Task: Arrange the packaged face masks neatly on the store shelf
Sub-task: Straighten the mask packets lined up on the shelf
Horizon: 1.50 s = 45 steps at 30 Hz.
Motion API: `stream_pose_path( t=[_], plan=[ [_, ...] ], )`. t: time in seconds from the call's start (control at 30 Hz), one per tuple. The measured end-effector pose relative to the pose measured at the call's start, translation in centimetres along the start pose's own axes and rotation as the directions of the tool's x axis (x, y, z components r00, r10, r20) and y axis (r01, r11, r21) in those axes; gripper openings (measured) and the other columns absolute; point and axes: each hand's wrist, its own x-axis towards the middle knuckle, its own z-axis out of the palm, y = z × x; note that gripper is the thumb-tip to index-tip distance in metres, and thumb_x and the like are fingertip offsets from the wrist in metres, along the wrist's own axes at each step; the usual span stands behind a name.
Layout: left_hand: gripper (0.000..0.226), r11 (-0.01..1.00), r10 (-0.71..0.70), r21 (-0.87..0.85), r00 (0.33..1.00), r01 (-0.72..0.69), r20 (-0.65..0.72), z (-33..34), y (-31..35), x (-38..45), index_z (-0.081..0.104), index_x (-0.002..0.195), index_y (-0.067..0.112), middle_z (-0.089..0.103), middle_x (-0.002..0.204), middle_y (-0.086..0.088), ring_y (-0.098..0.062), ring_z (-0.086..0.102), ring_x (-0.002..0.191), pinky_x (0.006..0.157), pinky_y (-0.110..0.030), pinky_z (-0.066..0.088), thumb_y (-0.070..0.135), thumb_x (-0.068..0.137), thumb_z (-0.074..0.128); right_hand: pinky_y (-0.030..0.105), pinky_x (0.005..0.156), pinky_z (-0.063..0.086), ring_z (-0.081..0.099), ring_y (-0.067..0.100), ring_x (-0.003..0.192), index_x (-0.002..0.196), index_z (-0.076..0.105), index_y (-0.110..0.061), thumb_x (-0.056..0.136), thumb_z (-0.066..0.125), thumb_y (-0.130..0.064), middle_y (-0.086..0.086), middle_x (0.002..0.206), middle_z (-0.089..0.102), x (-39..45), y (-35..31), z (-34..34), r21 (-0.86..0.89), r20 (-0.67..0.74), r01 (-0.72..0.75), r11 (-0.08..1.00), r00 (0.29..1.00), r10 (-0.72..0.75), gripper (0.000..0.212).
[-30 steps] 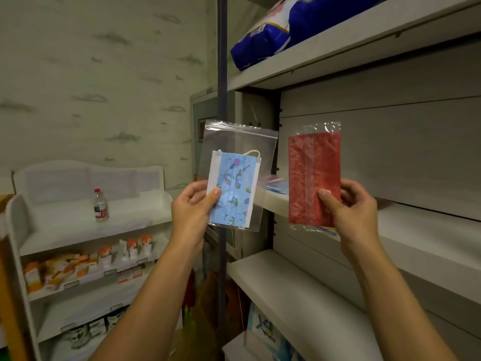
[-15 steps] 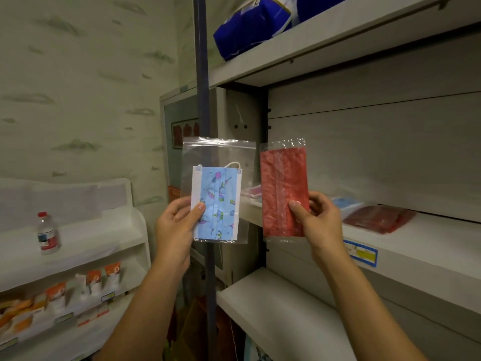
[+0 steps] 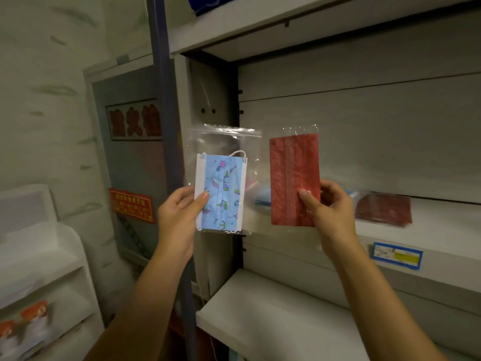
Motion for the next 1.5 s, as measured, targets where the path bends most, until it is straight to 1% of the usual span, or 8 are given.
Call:
stream_pose_path(
  t=[0.4,0.57,0.63,0.73,0.9,1.03,1.27,1.5],
  plan=[
    [0.030,0.983,-0.056,-0.169,0.992,0.076,0.116,6.1,-2.7,7.1,0.063,0.116,0.008,0.076,0.108,-0.005,-0.022,0.074,0.098,0.081,-0.041,0.061,0.010,0.088,0.074,0.022,0.072,0.055,0.070,0.009,0.082,0.106,0.066,-0.015,0.092,0.071,-0.014,-0.001,0.096,0.073,6.1,-1.6,-3.6,-0.172,-0.107,0.040,0.984,0.992,-0.059,0.015],
    [0.014,0.973,-0.077,-0.196,0.974,0.120,0.214,10.5,-3.7,9.2,0.064,0.096,0.013,0.078,0.091,0.000,-0.019,0.076,0.087,0.073,-0.038,0.062,0.007,0.088,0.074,0.027,0.074,0.057,0.070,0.012,0.085,0.113,0.066,-0.011,0.093,0.071,-0.016,0.001,0.098,0.072,7.8,-2.7,-6.7,-0.248,-0.214,0.024,0.968,0.974,-0.079,0.021],
    [0.016,0.969,-0.103,-0.196,0.965,0.152,0.240,13.0,-4.3,10.0,0.061,0.090,0.007,0.076,0.094,-0.010,-0.028,0.075,0.089,0.079,-0.049,0.062,0.006,0.086,0.076,0.025,0.068,0.056,0.071,0.011,0.082,0.112,0.065,-0.013,0.094,0.070,-0.016,0.000,0.097,0.072,8.4,-3.1,-8.0,-0.285,-0.253,-0.006,0.958,0.965,-0.070,0.019],
    [0.029,0.968,-0.151,-0.146,0.940,0.203,0.305,16.6,-5.1,10.5,0.058,0.085,0.007,0.069,0.093,-0.020,-0.041,0.072,0.094,0.085,-0.061,0.056,0.012,0.075,0.085,0.024,0.060,0.055,0.071,0.009,0.072,0.101,0.064,-0.018,0.092,0.071,-0.012,0.002,0.092,0.071,9.4,-3.3,-9.8,-0.298,-0.340,-0.073,0.952,0.940,-0.035,0.012],
    [0.023,0.985,-0.168,0.039,0.892,0.168,0.420,21.2,-7.3,9.8,0.060,0.069,0.009,0.066,0.073,-0.005,-0.022,0.067,0.067,0.068,-0.037,0.057,0.004,0.079,0.080,0.024,0.058,0.051,0.068,0.014,0.074,0.109,0.065,-0.009,0.091,0.072,-0.008,0.004,0.091,0.070,10.5,-3.0,-11.7,-0.381,-0.413,-0.167,0.909,0.911,-0.006,0.020],
    [0.010,0.961,-0.157,0.275,0.898,0.042,0.411,22.6,-8.7,9.0,0.070,0.076,0.014,0.075,0.079,-0.004,-0.021,0.072,0.070,0.076,-0.037,0.061,0.014,0.075,0.080,0.025,0.057,0.050,0.067,0.014,0.077,0.115,0.065,-0.009,0.090,0.073,-0.008,0.004,0.092,0.069,10.3,-1.8,-12.7,-0.457,-0.462,-0.231,0.859,0.887,-0.007,0.026],
    [0.020,0.849,-0.044,0.494,0.906,-0.188,0.420,22.8,-9.3,8.6,0.071,0.104,0.009,0.073,0.107,-0.009,-0.028,0.068,0.100,0.085,-0.035,0.055,0.019,0.087,0.073,0.047,0.083,0.060,0.070,0.026,0.088,0.106,0.067,-0.014,0.086,0.075,-0.013,0.007,0.097,0.072,9.9,-0.8,-13.3,-0.705,-0.435,-0.322,0.632,0.900,-0.026,0.021],
    [0.028,0.765,0.016,0.570,0.894,-0.299,0.448,22.9,-9.6,8.4,0.066,0.110,0.008,0.071,0.111,-0.012,-0.031,0.065,0.102,0.084,-0.040,0.055,0.027,0.090,0.070,0.035,0.073,0.054,0.064,0.025,0.085,0.105,0.067,-0.015,0.088,0.072,-0.019,0.003,0.086,0.067,9.7,-0.2,-13.3,-0.881,-0.339,-0.295,0.369,0.939,-0.059,0.018]
  ],
)
